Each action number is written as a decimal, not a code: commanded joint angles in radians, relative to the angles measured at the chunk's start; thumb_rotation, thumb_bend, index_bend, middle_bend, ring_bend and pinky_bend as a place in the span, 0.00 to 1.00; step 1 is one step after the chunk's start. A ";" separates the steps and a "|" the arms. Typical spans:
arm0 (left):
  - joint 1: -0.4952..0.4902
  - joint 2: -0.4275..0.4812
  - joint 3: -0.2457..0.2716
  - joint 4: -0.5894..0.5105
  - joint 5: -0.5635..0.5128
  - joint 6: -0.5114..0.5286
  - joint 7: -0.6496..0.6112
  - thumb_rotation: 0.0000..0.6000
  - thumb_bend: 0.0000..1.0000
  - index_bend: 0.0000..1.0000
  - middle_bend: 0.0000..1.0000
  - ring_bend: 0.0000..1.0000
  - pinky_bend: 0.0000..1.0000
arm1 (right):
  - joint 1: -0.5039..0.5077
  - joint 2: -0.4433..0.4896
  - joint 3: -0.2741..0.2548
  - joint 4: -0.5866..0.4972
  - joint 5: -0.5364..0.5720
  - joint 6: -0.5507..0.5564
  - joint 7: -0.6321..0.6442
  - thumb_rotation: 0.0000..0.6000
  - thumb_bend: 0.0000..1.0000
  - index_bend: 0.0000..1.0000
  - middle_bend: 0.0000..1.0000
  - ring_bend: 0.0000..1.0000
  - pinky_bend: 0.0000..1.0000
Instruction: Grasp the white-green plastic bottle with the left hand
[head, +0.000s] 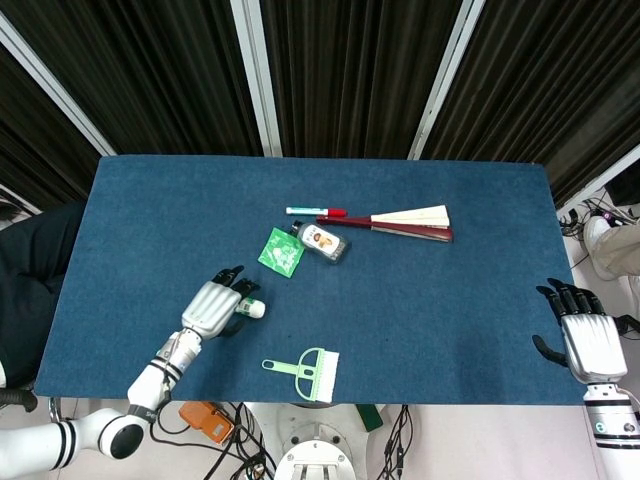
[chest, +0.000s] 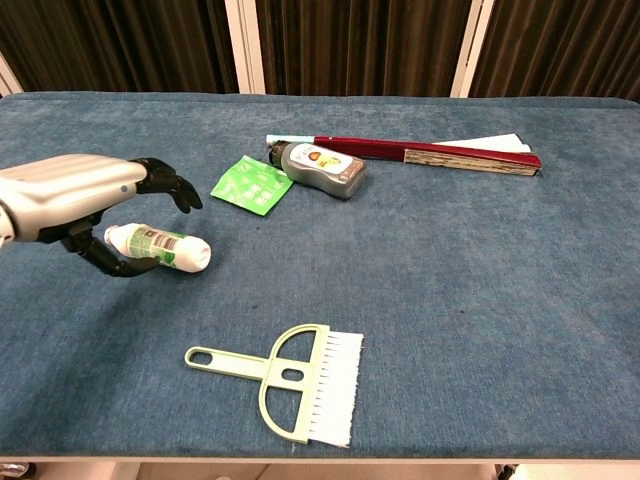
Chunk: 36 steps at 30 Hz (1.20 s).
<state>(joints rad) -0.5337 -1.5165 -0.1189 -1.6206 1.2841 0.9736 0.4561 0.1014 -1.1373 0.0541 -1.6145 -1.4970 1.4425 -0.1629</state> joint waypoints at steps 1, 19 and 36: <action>-0.013 -0.011 0.003 0.017 0.003 -0.004 -0.005 1.00 0.30 0.28 0.30 0.04 0.13 | 0.000 0.000 0.000 0.000 0.001 0.001 0.000 1.00 0.35 0.26 0.21 0.21 0.22; -0.033 -0.038 0.025 0.154 -0.006 0.002 -0.097 1.00 0.40 0.49 0.52 0.17 0.13 | 0.001 -0.002 0.001 0.001 0.001 0.003 -0.004 1.00 0.35 0.27 0.21 0.21 0.22; -0.075 0.296 -0.076 -0.272 0.016 0.001 -0.212 1.00 0.47 0.60 0.64 0.28 0.15 | 0.002 0.003 -0.005 -0.001 -0.005 -0.002 -0.004 1.00 0.35 0.28 0.20 0.21 0.22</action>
<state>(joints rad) -0.5861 -1.3291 -0.1517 -1.7726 1.2987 0.9861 0.2580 0.1030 -1.1346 0.0498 -1.6152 -1.5012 1.4414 -0.1659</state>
